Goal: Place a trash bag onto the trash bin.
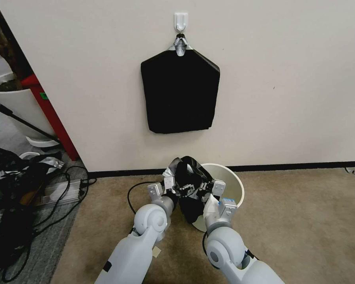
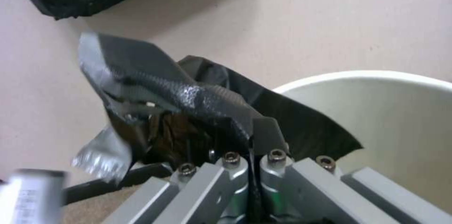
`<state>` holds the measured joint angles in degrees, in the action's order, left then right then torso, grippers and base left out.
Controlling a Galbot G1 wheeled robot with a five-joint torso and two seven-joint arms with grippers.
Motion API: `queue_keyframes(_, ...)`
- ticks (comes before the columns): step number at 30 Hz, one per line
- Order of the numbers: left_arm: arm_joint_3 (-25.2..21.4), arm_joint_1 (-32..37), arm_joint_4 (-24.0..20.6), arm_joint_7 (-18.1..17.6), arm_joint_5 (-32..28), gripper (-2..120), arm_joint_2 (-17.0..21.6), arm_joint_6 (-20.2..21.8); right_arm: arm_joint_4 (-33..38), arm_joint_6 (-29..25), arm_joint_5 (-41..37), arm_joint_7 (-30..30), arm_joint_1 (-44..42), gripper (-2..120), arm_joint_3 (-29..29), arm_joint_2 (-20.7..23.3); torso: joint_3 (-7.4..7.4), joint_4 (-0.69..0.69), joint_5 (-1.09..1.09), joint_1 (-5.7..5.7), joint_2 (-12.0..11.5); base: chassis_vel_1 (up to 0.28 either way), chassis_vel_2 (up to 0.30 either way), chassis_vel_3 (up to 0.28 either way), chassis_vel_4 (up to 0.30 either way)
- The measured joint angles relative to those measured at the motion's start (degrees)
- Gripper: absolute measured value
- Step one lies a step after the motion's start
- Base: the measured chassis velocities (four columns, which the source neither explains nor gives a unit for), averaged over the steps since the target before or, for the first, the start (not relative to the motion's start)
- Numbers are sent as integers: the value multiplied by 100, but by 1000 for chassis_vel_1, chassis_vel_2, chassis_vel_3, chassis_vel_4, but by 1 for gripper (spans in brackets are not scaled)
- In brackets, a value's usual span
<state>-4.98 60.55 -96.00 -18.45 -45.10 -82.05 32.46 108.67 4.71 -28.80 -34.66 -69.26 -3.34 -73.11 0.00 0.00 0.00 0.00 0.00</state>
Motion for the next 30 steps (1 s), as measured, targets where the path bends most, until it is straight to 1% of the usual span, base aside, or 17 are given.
queue_keyframes(1, 30, -16, 16, -13, 48, 69, -1, 79, -2, -2, 48, 27, -4, 0, -4, 0, 0, 0, 0, 0, 0, 0, 0, 0, 0)
queue_keyframes(3, 96, -40, 41, -35, 238, 59, 0, 255, -3, -8, 181, 97, -32, 0, -18, -1, 0, 0, 0, 0, 0, 0, 0, 0, 0)
queue_keyframes(4, 96, -40, 41, -35, 238, 59, 0, 255, -3, -8, 181, 97, -32, 0, -18, -1, 0, 0, 0, 0, 0, 0, 0, 0, 0)
queue_keyframes(7, 95, -34, 37, -87, 405, 45, 28, 374, -2, -40, 385, 215, -83, 0, -17, 31, 0, 0, 0, 0, 0, 0, 0, 0, 0)
queue_keyframes(8, 95, -34, 37, -87, 405, 45, 28, 374, -2, -40, 385, 215, -83, 0, -17, 31, 0, 0, 0, 0, 0, 0, 0, 0, 0)
queue_keyframes(10, -4, -2, -30, -164, 464, 32, 148, 393, 0, -80, 620, 340, -136, 0, 12, 89, 0, 0, -1, 0, 0, 0, 0, 0, 0)
queue_keyframes(11, -4, -2, -30, -164, 464, 32, 148, 393, 0, -80, 620, 340, -136, 0, 12, 89, 0, 0, -1, 0, 0, 0, 0, 0, 0)
queue_keyframes(15, -241, 97, -226, -250, 327, 14, 428, 361, -152, -284, 1262, 630, -202, 0, 122, 154, 0, 0, -1, 0, 0, 0, 0, 0, 0)
queue_keyframes(16, -241, 97, -226, -250, 327, 14, 428, 361, -152, -284, 1262, 630, -202, 0, 122, 154, 0, 0, -1, 0, 0, 0, 0, 0, 0)
queue_keyframes(18, -356, 172, -337, -250, 208, 8, 528, 312, -255, -414, 1627, 806, -218, 0, 193, 183, 0, 0, -2, 0, 0, 0, 0, 0, 0)
queue_keyframes(20, -503, 294, -473, -234, 111, 7, 635, 232, -384, -618, 2044, 1072, -228, 0, 302, 223, 0, 0, -1, 0, 0, 0, 0, 0, 0)
queue_keyframes(21, -503, 294, -473, -234, 111, 7, 635, 232, -384, -618, 2044, 1072, -228, 0, 302, 223, 0, 0, -1, 0, 0, 0, 0, 0, 0)
queue_keyframes(24, -637, 549, -678, 64, 238, 7, 798, 11, -464, -1084, 2401, 1625, -198, 0, 457, 317, 0, 1, 0, 0, 0, 0, 0, 0, 0)
queue_keyframes(26, -644, 581, -704, 144, 296, 7, 820, -43, -463, -1129, 2407, 1701, -188, 0, 470, 338, 0, 1, 0, 0, 0, 0, 0, 0, 0)
queue_keyframes(28, -673, 686, -790, 498, 589, 7, 900, -270, -403, -1192, 2348, 1909, -145, 0, 504, 447, 0, 1, 0, 0, 0, 0, 0, 0, 0)
queue_keyframes(29, -729, 754, -836, 947, 945, 7, 965, -454, -337, -1099, 2162, 1945, -98, 0, 520, 555, 0, 1, -1, 0, 0, 0, 0, 0, 0)
queue_keyframes(30, -729, 754, -836, 947, 945, 7, 965, -454, -337, -1099, 2162, 1945, -98, 0, 520, 555, 0, 1, -1, 0, 0, 0, 0, 0, 0)
